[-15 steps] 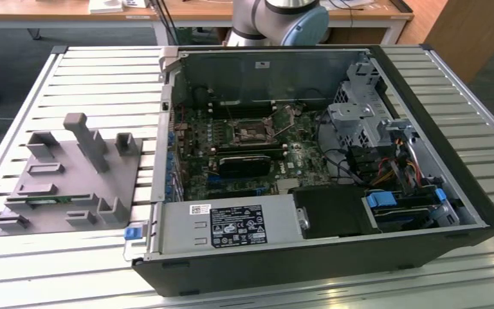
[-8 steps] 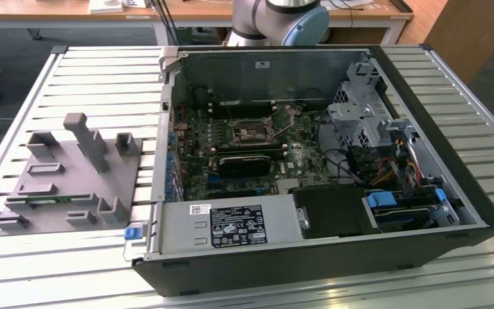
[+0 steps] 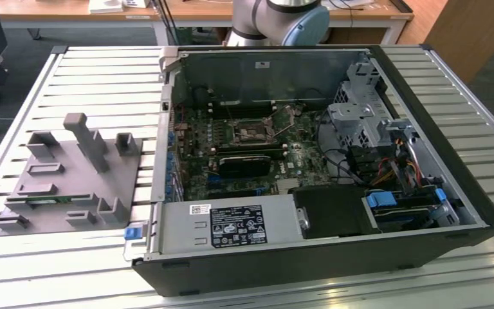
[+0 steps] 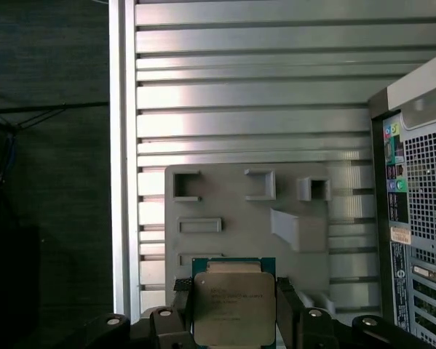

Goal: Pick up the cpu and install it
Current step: 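Pick up the cpu and move it towards the insertion slot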

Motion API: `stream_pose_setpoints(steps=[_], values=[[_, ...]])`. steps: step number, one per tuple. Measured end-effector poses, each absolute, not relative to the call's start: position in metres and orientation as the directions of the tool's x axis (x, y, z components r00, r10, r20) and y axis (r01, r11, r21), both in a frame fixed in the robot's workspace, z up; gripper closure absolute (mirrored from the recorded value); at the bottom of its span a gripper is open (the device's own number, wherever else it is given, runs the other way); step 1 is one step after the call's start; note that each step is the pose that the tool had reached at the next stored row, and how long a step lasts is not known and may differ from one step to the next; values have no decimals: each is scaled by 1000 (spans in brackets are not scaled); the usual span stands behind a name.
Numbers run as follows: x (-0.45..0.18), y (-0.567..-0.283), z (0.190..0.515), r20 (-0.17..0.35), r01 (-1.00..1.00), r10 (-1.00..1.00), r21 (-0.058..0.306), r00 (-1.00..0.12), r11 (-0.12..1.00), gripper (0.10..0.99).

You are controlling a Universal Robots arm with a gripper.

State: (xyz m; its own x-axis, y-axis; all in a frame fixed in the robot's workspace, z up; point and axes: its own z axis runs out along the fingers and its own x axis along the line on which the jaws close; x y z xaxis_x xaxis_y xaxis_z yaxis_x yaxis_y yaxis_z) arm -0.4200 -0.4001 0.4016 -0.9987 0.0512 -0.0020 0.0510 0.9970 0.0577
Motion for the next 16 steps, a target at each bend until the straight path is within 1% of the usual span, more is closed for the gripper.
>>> stream_pose_setpoints(steps=[16], values=[[-401,-400,402,-2,51,51,58,-999,997,545]])
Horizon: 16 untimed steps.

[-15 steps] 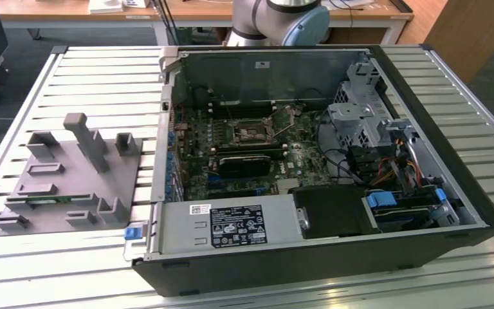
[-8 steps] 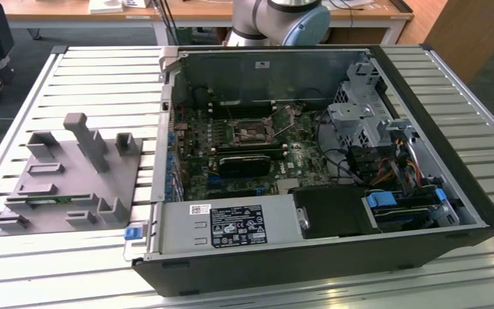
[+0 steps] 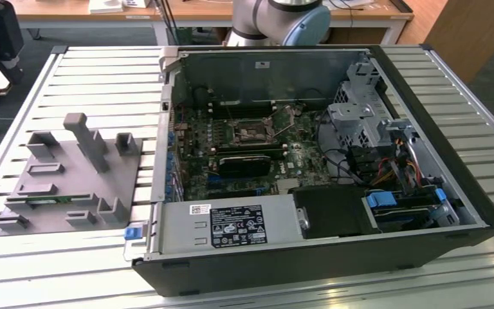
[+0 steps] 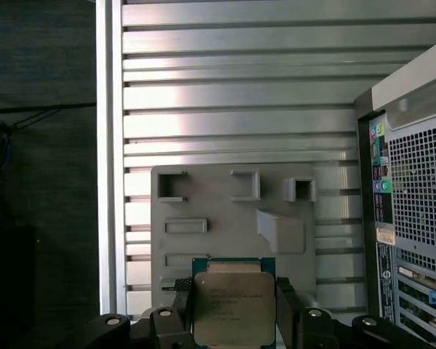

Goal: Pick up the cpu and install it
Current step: 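Pick up the cpu and move it towards the insertion slot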

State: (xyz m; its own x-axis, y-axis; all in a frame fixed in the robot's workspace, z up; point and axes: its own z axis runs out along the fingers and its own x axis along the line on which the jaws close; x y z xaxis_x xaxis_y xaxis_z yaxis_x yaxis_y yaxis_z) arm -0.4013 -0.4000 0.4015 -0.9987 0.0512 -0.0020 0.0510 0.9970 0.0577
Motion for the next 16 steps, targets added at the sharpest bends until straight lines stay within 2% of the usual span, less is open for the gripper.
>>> stream_pose_setpoints(steps=[16], values=[[-380,-400,402,-2,51,51,58,-999,997,545]])
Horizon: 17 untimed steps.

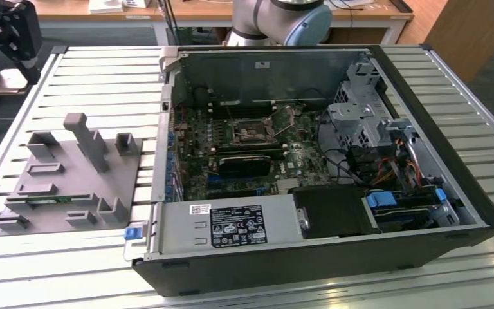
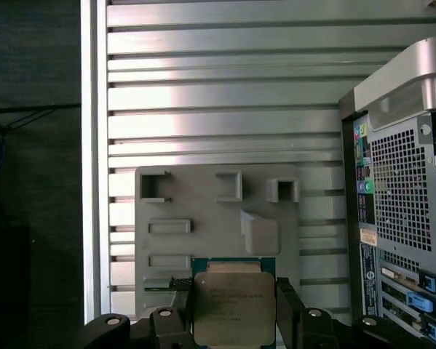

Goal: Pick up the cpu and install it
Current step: 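Pick up the cpu and move it towards the insertion slot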

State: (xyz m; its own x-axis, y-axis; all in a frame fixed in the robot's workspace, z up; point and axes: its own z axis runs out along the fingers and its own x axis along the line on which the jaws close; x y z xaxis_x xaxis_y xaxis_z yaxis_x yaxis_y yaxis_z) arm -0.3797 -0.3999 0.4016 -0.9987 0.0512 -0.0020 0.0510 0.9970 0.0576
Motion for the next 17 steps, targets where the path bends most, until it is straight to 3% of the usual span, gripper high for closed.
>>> stream_pose_setpoints(steps=[17], values=[[-357,-400,402,-2,51,51,58,-999,997,545]])
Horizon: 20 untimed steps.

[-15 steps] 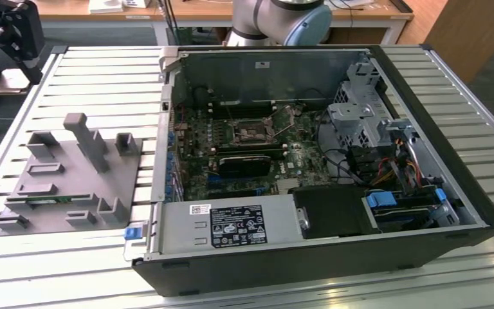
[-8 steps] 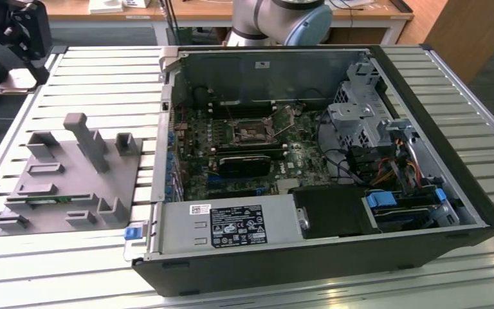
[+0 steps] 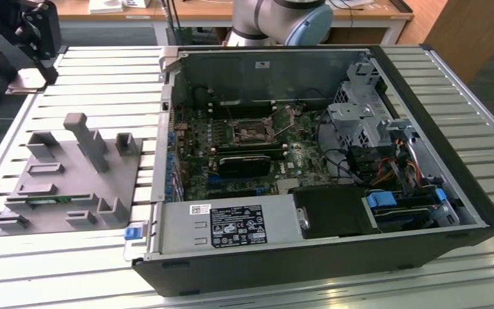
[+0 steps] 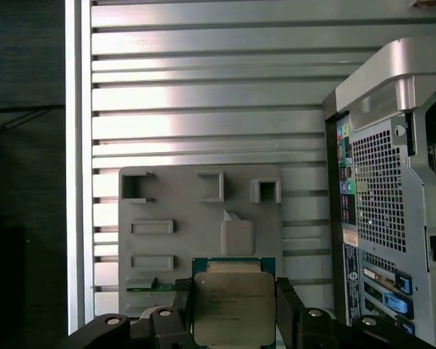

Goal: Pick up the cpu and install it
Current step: 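Pick up the cpu and move it towards the insertion slot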

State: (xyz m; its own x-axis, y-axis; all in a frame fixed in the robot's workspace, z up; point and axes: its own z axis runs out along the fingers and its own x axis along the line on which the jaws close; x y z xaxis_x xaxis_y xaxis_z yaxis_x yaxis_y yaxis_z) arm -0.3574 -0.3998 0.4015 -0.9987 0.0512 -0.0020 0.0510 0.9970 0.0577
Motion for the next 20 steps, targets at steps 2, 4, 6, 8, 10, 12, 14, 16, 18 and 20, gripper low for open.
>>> stream_pose_setpoints(steps=[2,4,6,8,10,12,14,16,18,20], values=[[-355,-400,402,-2,51,51,58,-999,997,545],[-352,-400,402,-2,51,51,58,-999,997,545],[-349,-400,402,-2,51,51,58,-999,997,545],[-346,-400,402,-2,51,51,58,-999,997,545],[-343,-400,402,-2,51,51,58,-999,997,545],[-339,-400,402,-2,51,51,58,-999,997,545],[-335,-400,402,-2,51,51,58,-999,997,545],[-330,-399,402,-2,51,51,58,-999,997,545],[-325,-399,402,-2,51,51,58,-999,997,545],[-319,-399,402,-2,51,51,58,-999,997,545]])
